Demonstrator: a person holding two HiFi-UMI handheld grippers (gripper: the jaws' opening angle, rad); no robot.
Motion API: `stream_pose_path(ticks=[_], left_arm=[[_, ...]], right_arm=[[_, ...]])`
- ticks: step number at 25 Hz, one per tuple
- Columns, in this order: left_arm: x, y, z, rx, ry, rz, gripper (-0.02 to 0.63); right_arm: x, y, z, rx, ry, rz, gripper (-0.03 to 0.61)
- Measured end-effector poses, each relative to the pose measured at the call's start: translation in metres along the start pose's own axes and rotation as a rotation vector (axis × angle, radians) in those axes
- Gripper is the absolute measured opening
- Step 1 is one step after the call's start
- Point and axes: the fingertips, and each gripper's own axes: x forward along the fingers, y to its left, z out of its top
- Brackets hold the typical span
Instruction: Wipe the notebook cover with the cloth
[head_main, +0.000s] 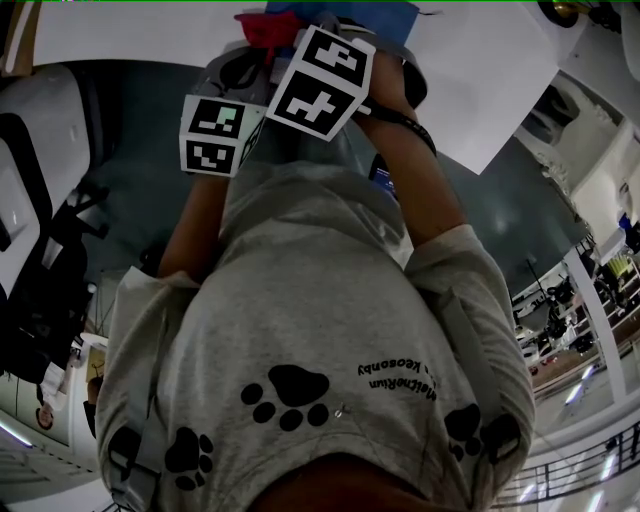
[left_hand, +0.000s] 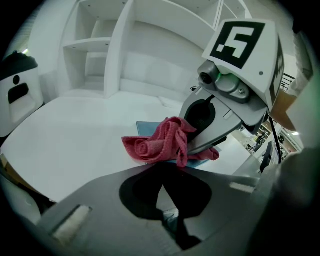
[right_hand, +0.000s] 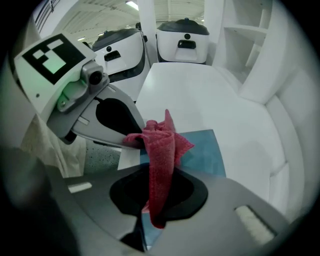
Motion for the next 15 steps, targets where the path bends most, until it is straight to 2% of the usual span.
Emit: stream_pose_path(ticks=[15], left_arm=[[-0.001,0.001,0.001,0.009,0.015,0.003,0.0]], right_arm=[[-0.029,-0.006,-0.104,0.181,0.049,-0.04,0.043]])
